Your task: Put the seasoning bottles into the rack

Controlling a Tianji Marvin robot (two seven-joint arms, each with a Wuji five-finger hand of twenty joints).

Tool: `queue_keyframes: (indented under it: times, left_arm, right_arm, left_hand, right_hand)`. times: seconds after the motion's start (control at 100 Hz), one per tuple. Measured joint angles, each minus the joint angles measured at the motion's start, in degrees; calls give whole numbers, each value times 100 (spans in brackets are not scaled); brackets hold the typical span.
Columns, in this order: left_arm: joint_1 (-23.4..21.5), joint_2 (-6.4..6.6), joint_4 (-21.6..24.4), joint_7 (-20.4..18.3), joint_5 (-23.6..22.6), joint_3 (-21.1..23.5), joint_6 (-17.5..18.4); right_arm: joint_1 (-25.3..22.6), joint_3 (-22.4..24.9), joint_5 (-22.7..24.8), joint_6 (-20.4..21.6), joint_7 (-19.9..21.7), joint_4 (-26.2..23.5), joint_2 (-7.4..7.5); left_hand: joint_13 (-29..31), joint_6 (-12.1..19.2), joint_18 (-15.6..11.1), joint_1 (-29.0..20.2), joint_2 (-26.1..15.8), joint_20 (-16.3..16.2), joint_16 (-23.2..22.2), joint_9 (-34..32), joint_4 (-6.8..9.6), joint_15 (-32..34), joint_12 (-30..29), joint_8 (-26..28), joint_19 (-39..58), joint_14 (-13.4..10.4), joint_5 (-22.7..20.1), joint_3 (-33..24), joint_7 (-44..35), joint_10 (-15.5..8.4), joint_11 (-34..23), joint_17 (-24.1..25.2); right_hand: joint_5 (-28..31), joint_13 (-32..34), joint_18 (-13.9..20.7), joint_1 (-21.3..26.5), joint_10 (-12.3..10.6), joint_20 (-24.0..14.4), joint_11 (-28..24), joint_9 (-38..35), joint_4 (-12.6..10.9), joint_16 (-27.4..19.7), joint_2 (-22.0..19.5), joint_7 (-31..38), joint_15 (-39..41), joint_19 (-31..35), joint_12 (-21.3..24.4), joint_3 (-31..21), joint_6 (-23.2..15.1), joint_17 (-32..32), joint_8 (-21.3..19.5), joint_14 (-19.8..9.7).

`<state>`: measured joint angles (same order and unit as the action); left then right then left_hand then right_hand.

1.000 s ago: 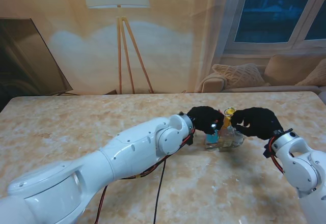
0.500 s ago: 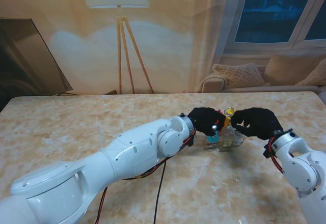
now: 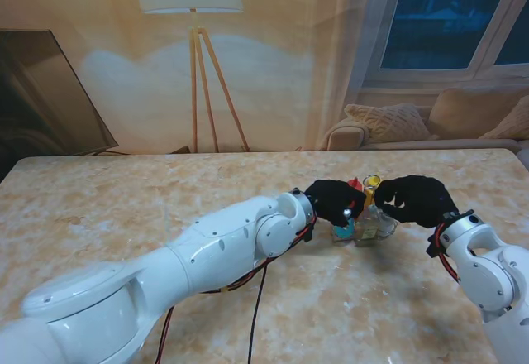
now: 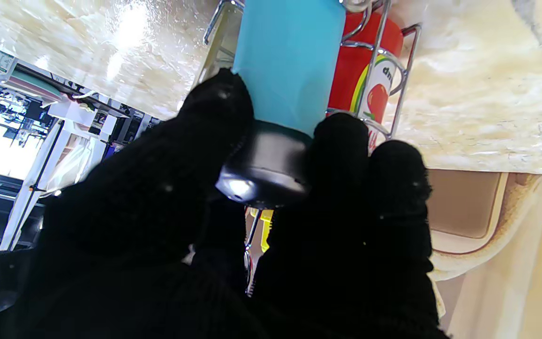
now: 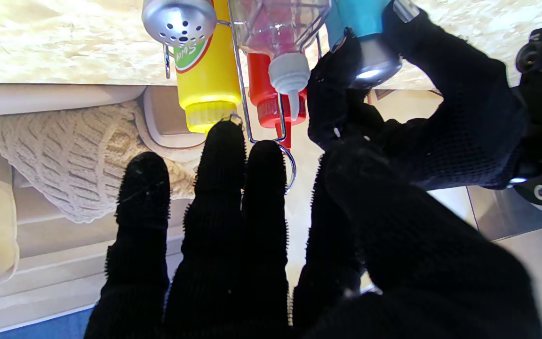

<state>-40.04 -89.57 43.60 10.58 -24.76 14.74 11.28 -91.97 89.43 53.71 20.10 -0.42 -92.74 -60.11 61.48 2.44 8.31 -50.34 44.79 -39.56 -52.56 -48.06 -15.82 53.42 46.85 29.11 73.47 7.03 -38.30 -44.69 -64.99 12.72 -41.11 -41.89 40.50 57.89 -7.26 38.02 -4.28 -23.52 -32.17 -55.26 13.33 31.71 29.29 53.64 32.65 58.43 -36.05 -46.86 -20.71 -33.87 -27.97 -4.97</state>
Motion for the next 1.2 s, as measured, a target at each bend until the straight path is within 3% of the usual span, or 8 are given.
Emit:
queue_keyframes:
  times: [0.38, 0.6, 0.77, 1.2]
  left_arm:
    - [19, -109, -142, 31, 6, -38, 0]
    - [26, -137, -209, 0, 47, -39, 67]
    - [47, -156, -278, 12, 25, -62, 94]
    - [106, -149, -312, 54, -151, -141, 247]
  right_arm:
    - [13, -23, -6, -15, -3, 20, 0]
    - [27, -37, -9, -28, 13, 30, 0]
    - [34, -45, -9, -38, 18, 35, 0]
    - [61, -72, -38, -55, 42, 52, 1]
  left_hand:
    - [-155, 1, -15, 0, -2, -2, 0, 62, -3, 50, 2, -37, -62, -3, 30, -1, -64, 0, -69, 155]
    - [-355, -195, -37, -5, -90, -2, -15, 205, -3, -590, -255, -218, -445, -8, 27, -74, 367, -40, -13, 417]
    - [-371, -201, -91, -7, -79, -2, -94, 254, -5, -661, -261, -217, -469, -60, -5, -75, 372, -157, -25, 418]
    - [-362, -174, -124, -14, -79, -2, -211, 193, -7, -747, -88, -304, -493, -75, 8, -75, 345, -161, 219, 344]
  right_hand:
    - [0, 0, 0, 0, 0, 0, 0, 0, 0, 0, 0, 0, 0, 0, 0, 0, 0, 0, 0, 0]
    - [0, 0, 0, 0, 0, 0, 0, 0, 0, 0, 1, 0, 0, 0, 0, 0, 0, 0, 0, 0]
    - [25, 0, 0, 0, 0, 0, 0, 0, 0, 0, 7, 0, 0, 0, 0, 0, 0, 0, 0, 0]
    - [32, 0, 0, 0, 0, 0, 0, 0, 0, 0, 7, 0, 0, 0, 0, 0, 0, 0, 0, 0]
